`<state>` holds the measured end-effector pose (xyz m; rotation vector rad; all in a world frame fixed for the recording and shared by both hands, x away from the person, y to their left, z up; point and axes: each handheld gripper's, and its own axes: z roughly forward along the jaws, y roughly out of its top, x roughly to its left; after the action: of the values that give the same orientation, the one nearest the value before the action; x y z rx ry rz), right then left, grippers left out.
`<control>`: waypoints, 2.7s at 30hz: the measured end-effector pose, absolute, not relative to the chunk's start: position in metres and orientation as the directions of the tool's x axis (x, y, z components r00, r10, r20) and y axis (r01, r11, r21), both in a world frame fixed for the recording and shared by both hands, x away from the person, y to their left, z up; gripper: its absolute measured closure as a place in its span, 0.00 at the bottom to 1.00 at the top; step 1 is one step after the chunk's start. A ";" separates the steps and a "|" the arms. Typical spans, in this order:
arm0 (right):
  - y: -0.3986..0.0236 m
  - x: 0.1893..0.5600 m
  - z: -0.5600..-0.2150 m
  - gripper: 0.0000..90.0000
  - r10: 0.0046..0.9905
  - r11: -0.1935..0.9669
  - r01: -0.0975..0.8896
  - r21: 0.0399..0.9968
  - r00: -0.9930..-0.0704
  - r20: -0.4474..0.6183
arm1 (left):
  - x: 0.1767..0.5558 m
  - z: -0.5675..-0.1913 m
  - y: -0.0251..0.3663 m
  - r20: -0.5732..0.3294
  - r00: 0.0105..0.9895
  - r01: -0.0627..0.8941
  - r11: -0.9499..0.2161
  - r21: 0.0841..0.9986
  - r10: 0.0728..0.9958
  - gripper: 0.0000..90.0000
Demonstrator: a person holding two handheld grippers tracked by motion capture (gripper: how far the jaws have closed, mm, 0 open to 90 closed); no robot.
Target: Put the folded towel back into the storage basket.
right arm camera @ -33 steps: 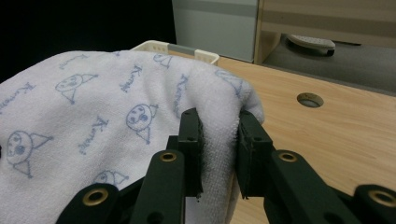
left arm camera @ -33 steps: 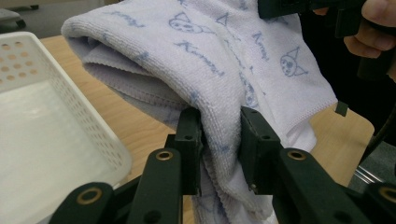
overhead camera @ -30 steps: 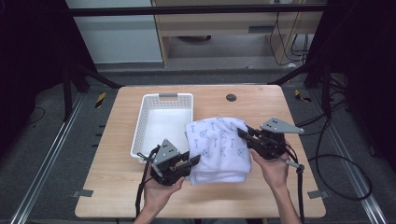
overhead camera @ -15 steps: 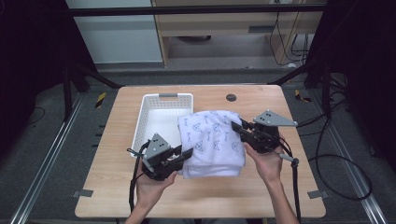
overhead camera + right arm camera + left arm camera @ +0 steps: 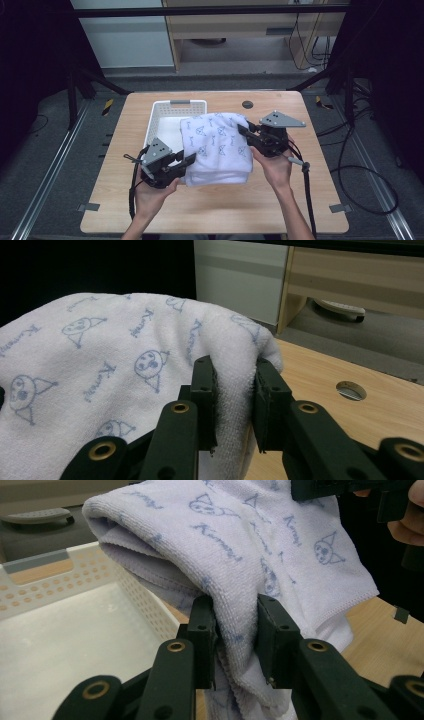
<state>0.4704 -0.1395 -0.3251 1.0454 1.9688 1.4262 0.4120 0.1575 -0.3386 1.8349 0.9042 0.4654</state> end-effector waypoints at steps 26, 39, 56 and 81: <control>-0.095 0.490 -0.312 0.83 0.796 0.159 0.269 0.950 -0.604 0.038 | 0.423 -0.329 0.197 -0.091 0.564 0.382 -0.162 0.910 0.820 0.78; -0.068 0.502 -0.314 0.83 0.785 0.162 0.267 0.950 -0.618 0.039 | 0.429 -0.329 0.219 -0.091 0.511 0.400 -0.143 0.906 0.855 0.78; -0.050 0.519 -0.319 0.83 0.779 0.149 0.270 0.951 -0.624 0.055 | 0.441 -0.330 0.233 -0.094 0.476 0.414 -0.128 0.901 0.874 0.78; -0.019 0.547 -0.329 0.83 0.777 0.177 0.289 0.941 -0.627 0.047 | 0.467 -0.342 0.256 -0.115 0.425 0.454 -0.102 0.885 0.898 0.78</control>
<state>0.5468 -0.0190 -0.3285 1.0020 2.0109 1.4516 0.4666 0.2561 -0.3416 1.7258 1.1789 0.5830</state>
